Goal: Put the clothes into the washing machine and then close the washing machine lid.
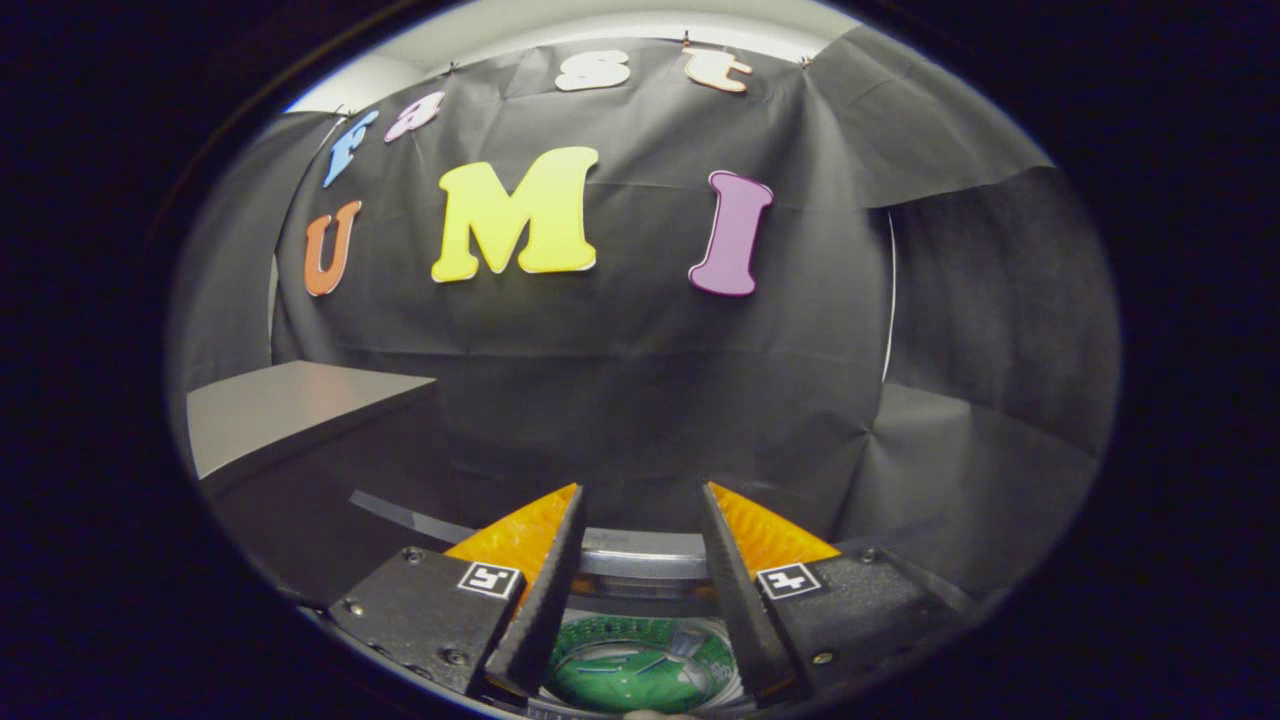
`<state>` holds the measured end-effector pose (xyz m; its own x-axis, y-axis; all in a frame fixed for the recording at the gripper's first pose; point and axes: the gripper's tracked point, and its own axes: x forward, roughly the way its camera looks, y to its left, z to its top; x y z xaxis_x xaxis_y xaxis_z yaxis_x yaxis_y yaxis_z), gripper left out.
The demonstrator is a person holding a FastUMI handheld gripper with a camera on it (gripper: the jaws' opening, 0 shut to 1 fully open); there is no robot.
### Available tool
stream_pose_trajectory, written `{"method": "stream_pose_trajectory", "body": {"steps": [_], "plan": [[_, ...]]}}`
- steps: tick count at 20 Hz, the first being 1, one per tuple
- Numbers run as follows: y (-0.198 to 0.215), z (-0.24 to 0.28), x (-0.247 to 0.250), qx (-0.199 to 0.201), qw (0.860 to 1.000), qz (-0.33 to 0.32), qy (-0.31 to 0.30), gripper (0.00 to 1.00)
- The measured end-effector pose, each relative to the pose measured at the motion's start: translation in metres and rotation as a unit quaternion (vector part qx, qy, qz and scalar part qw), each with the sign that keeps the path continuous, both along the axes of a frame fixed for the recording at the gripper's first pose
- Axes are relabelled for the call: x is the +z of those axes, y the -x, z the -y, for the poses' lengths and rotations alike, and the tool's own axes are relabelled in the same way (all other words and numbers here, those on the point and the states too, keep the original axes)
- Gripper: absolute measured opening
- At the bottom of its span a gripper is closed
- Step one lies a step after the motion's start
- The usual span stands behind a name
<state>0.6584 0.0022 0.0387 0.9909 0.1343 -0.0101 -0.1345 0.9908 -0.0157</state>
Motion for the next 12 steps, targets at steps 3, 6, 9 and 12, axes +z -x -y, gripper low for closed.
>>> {"method": "stream_pose_trajectory", "body": {"steps": [3, 6, 9, 12], "plan": [[0.016, 0.001, -0.016, 0.011, 1.000, -0.016, 0.005, 0.78], [0.035, 0.013, -0.026, 0.015, 1.000, -0.015, 0.015, 0.82], [0.033, 0.009, -0.029, 0.016, 0.999, -0.022, 0.017, 0.82], [0.036, 0.008, -0.037, 0.015, 0.999, -0.033, 0.012, 0.82]]}}
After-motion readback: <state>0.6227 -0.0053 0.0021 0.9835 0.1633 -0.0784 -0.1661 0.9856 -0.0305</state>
